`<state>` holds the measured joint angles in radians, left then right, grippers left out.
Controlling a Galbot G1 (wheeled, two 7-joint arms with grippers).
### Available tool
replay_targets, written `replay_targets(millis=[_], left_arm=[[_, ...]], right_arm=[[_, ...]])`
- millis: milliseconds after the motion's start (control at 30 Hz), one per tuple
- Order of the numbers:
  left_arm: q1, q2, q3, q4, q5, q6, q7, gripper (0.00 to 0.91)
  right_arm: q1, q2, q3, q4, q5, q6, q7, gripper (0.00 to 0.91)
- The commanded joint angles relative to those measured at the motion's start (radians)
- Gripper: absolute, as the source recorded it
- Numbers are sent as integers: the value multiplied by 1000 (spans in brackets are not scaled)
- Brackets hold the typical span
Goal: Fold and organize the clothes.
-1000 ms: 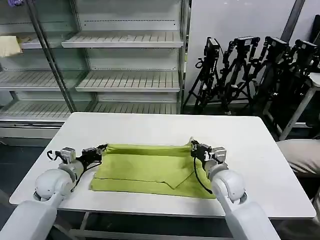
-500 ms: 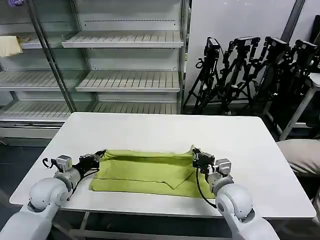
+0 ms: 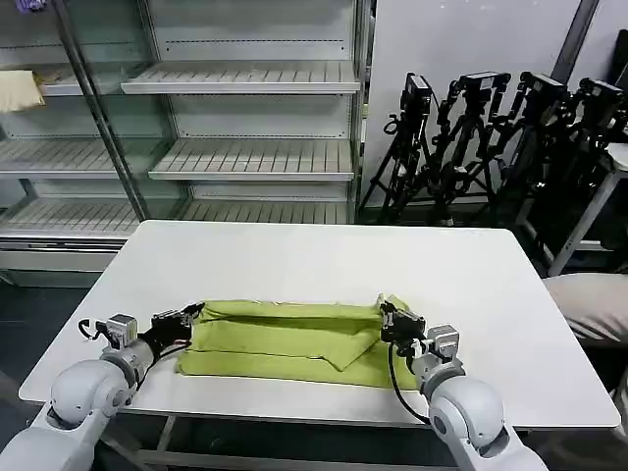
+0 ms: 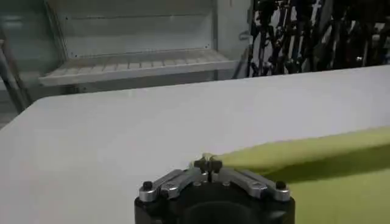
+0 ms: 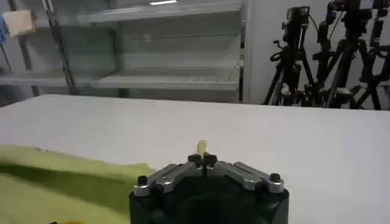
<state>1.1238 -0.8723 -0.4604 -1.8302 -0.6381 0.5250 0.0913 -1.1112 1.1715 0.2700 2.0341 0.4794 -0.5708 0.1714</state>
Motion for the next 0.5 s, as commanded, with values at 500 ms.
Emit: replay_targets(millis=[500], left_arm=[[17, 13, 10, -28, 23, 19, 1, 10]], right_arm=[[-11, 4, 9, -55, -28, 12, -14, 0]])
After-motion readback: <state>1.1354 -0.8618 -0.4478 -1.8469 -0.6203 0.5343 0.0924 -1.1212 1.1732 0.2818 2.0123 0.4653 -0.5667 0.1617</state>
